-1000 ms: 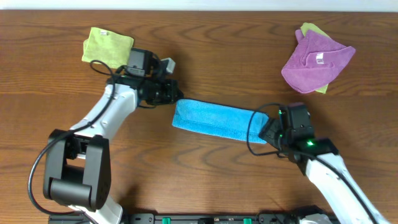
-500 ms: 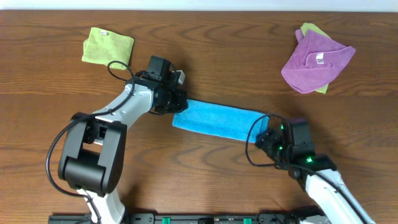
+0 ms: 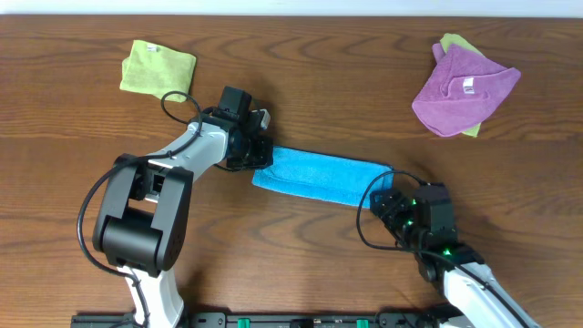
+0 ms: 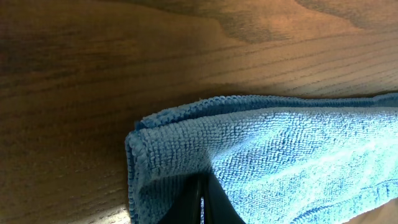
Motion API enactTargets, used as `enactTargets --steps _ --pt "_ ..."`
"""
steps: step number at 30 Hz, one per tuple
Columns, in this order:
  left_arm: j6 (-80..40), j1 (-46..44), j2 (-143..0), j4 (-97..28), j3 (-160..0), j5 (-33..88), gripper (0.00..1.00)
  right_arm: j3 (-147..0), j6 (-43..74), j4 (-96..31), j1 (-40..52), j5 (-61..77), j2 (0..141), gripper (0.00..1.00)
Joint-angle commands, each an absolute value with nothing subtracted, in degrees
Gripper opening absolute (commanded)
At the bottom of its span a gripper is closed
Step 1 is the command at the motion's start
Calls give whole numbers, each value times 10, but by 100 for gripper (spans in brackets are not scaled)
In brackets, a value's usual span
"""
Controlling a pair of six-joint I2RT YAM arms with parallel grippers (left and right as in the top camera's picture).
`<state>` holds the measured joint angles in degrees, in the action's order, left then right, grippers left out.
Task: Fold the cloth
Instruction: 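Release the right gripper and lay the folded strip flat, then grasp the strip's right end with the right gripper, fold it toward the left gripper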
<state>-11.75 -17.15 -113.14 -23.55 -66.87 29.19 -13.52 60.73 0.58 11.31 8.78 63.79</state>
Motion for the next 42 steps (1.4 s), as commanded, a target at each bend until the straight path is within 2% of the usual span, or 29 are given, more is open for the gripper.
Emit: enactTargets --steps 1,6,13,18,21,27,33,42 --pt "-109 -173 -1148 -240 -672 279 5 -115 631 12 111 77 674 74" --pt "-110 -173 -1148 -241 -672 281 6 -115 632 80 111 69 740 73" --pt "-114 -173 -1148 -255 -672 281 6 -115 632 197 113 67 856 64" --pt "-116 -173 -1147 -265 -672 281 6 -115 618 280 113 67 914 27" --pt "-118 -173 -1147 -277 -672 285 6 -118 525 324 112 67 910 1" --pt "-134 -173 -1146 -287 -673 303 6 -148 470 316 100 111 845 1" --pt "-141 -173 -1145 -287 -673 316 6 -204 460 244 107 140 792 1" --pt "-144 -173 -1145 -282 -673 316 6 -307 440 197 174 146 801 1"
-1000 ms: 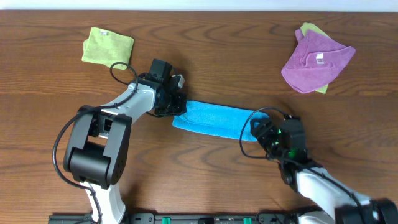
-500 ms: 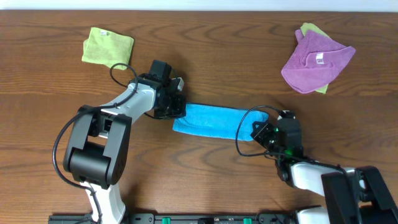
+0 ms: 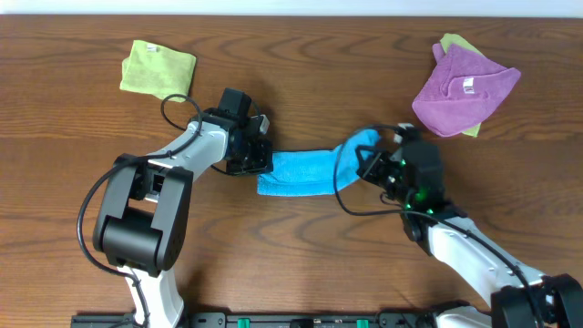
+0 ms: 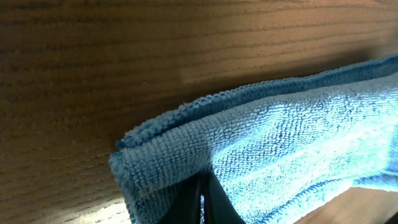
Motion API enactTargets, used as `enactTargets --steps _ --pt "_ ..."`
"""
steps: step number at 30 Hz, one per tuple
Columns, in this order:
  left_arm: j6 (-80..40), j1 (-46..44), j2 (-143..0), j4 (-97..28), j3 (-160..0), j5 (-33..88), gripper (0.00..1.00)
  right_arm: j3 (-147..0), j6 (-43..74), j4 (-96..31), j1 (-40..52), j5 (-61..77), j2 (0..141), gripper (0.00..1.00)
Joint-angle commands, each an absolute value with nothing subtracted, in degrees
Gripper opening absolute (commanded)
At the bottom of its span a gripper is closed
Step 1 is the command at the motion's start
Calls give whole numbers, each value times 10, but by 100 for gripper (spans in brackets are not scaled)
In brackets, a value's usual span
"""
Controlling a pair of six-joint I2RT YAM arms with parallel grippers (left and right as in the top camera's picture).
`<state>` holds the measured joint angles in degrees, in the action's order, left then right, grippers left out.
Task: Fold the cloth
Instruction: 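Grasp the strip's right end with the right gripper, fold it toward the left gripper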
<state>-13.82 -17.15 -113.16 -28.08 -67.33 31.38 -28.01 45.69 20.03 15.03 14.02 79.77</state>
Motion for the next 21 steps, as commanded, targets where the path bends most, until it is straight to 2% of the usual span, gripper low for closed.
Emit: enactTargets --steps 1,8,21 --pt "-144 -173 -1145 -281 -673 316 6 -313 440 197 183 143 805 1" --pt "-144 -173 -1145 -276 -674 316 6 -378 440 197 246 139 889 1" --pt "-143 -158 -1142 -270 -692 306 6 -479 438 196 310 185 1017 1"
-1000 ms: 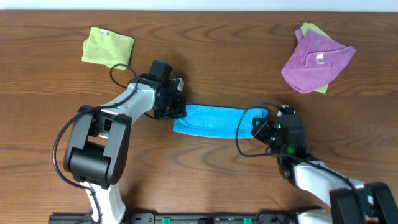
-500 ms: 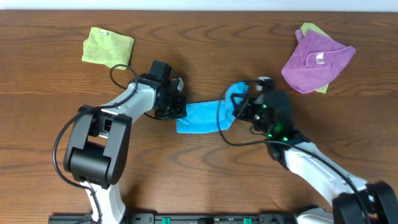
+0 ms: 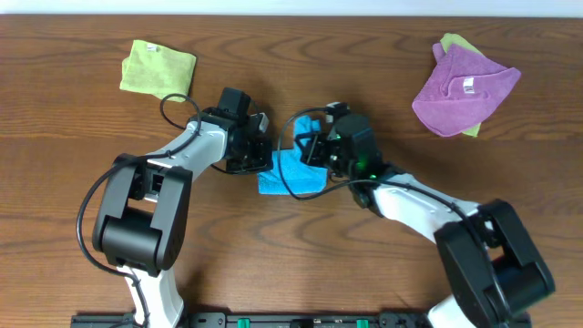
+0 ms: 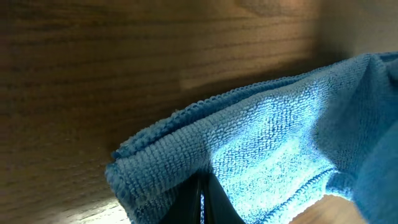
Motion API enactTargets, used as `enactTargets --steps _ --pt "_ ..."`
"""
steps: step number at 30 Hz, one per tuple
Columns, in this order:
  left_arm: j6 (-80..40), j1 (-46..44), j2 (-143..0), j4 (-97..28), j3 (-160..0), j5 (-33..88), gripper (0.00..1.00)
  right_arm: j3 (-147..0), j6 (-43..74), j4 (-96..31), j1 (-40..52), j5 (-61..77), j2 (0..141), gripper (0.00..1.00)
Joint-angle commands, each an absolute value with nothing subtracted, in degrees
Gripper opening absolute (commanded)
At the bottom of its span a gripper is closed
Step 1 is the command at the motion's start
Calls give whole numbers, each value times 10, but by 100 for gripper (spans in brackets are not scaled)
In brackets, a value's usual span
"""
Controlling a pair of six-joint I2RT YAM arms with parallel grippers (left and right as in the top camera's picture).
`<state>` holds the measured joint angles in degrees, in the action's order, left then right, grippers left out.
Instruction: Fold the cloth
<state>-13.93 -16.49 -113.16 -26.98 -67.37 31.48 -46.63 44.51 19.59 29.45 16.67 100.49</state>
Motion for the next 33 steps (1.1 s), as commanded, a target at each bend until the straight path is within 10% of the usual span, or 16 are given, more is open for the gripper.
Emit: enactTargets --steps 1,28,33 --pt "-142 -156 -1142 -270 -695 306 6 -479 438 197 316 185 1019 1" --pt "-115 -74 -1139 -309 -775 289 5 -479 422 164 381 171 1025 1" --pt "-109 -53 -1132 -318 -798 280 5 -479 419 165 387 170 1029 25"
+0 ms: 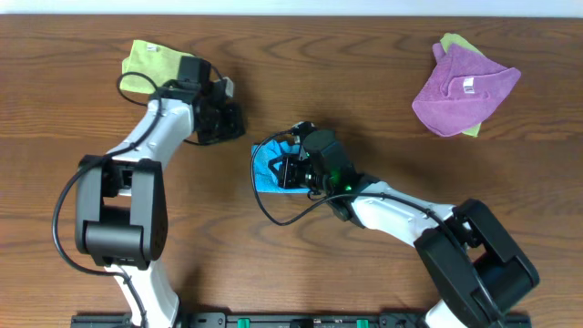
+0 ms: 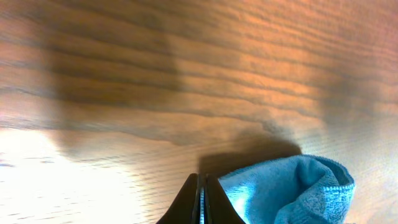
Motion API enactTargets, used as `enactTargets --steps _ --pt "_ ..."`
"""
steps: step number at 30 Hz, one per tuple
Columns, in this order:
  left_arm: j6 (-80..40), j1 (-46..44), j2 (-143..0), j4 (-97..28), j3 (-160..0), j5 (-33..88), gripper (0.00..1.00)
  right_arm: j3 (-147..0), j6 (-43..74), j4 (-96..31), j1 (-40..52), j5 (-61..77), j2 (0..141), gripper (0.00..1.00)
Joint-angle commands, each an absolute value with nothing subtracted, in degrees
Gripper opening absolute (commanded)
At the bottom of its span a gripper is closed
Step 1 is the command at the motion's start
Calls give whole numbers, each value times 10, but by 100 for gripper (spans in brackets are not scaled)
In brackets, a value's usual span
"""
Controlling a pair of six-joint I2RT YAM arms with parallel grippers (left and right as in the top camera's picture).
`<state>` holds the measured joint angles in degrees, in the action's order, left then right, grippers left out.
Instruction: Fold the cloth
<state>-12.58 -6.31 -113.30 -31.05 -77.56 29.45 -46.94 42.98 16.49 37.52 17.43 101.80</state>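
Note:
The blue cloth (image 1: 266,167) lies bunched and doubled over near the table's middle; in the left wrist view its rounded end (image 2: 292,186) shows at the lower right. My right gripper (image 1: 290,169) sits on the cloth's right side, shut on the end it holds there, with its fingers mostly hidden by the wrist. My left gripper (image 1: 235,123) is up and to the left of the cloth, apart from it. Its fingers (image 2: 203,199) are shut together with nothing between them, above bare wood.
A yellow-green cloth (image 1: 150,62) lies at the back left, just behind my left wrist. A purple cloth (image 1: 463,91) rests on a green one (image 1: 453,43) at the back right. The dark wooden table (image 1: 383,264) stretches all round.
My left gripper has let go of the cloth's left end and now sits up-left of it, shut. My right gripper has moved further left with its end, now over the cloth's left part.
The cloth first lay as a long strip, my left gripper shut on its left end and my right gripper at its right end. The right end was then lifted and further left at each moment, shortening the strip. Now the cloth is doubled over and my left gripper is off it.

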Motion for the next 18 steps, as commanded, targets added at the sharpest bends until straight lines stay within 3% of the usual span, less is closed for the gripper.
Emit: enactTargets --steps 1,5,15,18 --pt "-103 -51 -1132 -320 -805 280 6 -479 419 165 388 170 1029 35" --pt "-102 -45 -1132 -332 -833 268 6 -479 419 170 394 209 1029 54" --pt "-100 -44 -1130 -344 -860 260 6 -479 411 171 368 233 1010 77" --pt "-98 -41 -1124 -362 -860 244 6 -479 391 151 343 234 984 99"
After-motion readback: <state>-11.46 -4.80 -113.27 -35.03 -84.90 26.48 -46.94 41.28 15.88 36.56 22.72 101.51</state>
